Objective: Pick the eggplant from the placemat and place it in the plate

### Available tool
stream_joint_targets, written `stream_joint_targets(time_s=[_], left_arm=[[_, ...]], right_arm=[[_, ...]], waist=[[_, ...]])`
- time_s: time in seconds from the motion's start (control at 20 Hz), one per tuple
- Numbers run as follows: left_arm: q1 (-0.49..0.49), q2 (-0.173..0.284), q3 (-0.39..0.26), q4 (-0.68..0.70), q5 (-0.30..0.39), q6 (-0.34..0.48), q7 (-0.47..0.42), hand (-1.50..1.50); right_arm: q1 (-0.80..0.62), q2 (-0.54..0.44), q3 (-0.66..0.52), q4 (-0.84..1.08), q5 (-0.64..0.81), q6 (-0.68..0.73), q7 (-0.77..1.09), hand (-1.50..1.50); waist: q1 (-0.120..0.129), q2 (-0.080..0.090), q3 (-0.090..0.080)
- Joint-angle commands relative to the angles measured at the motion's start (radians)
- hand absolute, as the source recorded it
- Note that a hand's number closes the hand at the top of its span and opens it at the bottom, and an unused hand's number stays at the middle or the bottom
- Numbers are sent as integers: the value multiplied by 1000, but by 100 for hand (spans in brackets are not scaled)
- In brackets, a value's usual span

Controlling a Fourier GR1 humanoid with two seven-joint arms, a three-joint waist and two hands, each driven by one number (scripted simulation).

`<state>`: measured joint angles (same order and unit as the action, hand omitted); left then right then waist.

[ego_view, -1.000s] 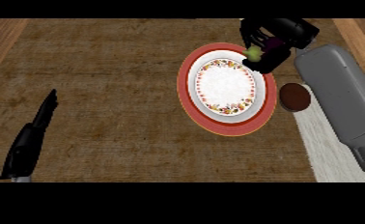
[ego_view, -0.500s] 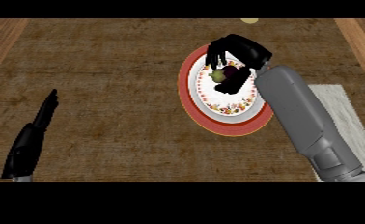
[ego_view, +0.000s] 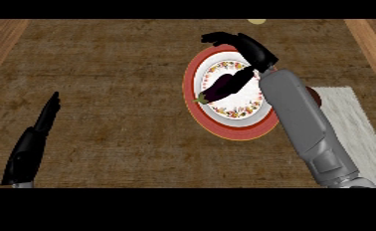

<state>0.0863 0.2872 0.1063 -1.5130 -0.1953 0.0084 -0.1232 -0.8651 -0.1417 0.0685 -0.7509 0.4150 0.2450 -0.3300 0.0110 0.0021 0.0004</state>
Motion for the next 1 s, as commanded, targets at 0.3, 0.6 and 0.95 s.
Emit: stream_joint_targets(time_s=[0.3, 0.6, 0.95], left_arm=[[-33, -5, 3, 8, -9, -6, 23, 0], [-39, -57, -42, 38, -51, 29, -13, 0], [-38, 2, -6, -21, -11, -31, -7, 0]], right_arm=[[-83, -112, -287, 161, -208, 16, 16, -150], [-87, -288, -404, 335, -307, 218, -149, -150], [-99, -427, -408, 443, -266, 304, -320, -150]], waist=[[10, 7, 0], [29, 18, 2], [62, 27, 4]])
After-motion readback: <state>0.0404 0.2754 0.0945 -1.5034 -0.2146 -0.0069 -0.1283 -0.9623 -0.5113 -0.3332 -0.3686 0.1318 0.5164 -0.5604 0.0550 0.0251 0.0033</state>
